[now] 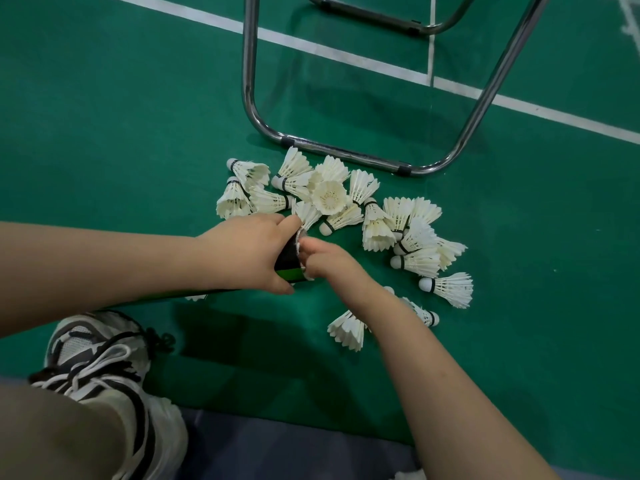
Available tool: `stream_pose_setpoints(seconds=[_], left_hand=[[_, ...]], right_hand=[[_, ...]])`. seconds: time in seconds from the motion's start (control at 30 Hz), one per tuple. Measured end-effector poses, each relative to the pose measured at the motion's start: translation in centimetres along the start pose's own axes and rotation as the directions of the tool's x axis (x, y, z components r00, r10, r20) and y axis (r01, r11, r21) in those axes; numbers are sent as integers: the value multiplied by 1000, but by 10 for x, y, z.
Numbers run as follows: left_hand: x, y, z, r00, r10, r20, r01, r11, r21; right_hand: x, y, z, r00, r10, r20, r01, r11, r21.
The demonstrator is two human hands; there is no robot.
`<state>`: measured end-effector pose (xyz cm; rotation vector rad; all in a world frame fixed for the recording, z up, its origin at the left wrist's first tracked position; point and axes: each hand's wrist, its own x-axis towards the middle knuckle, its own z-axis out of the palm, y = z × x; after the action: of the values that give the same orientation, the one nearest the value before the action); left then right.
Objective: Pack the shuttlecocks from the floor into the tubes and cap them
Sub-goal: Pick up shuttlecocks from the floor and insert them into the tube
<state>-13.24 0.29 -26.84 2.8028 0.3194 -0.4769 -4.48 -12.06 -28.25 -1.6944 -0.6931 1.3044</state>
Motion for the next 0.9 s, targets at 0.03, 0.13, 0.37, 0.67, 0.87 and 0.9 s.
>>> stream_pose_setpoints(seconds=[0.03, 0.13, 0.37, 0.67, 0.87, 0.9], left_hand=[[0, 0, 0, 1000, 6, 3, -6, 1000, 4], [-3, 5, -1, 999, 38, 37, -39, 999, 29], [-3, 20, 4, 989, 101, 108, -106, 993, 41], [15, 39, -33, 989, 146, 39, -148, 987, 58], [30, 66, -59, 963, 267, 30, -269, 962, 49], [32, 70, -62, 961, 274, 26, -275, 960, 62]], right_hand=[[-2, -3, 0, 998, 18, 62, -16, 1000, -25], [-11, -8, 3, 971, 132, 198, -97, 980, -175], [-17, -8, 4, 942, 227, 248, -166, 955, -245], [-28, -42, -69, 918, 204, 339, -167, 977, -136], [-56, -58, -101, 923, 267, 277, -241, 963, -122], [-60, -59, -107, 925, 271, 266, -248, 962, -117]])
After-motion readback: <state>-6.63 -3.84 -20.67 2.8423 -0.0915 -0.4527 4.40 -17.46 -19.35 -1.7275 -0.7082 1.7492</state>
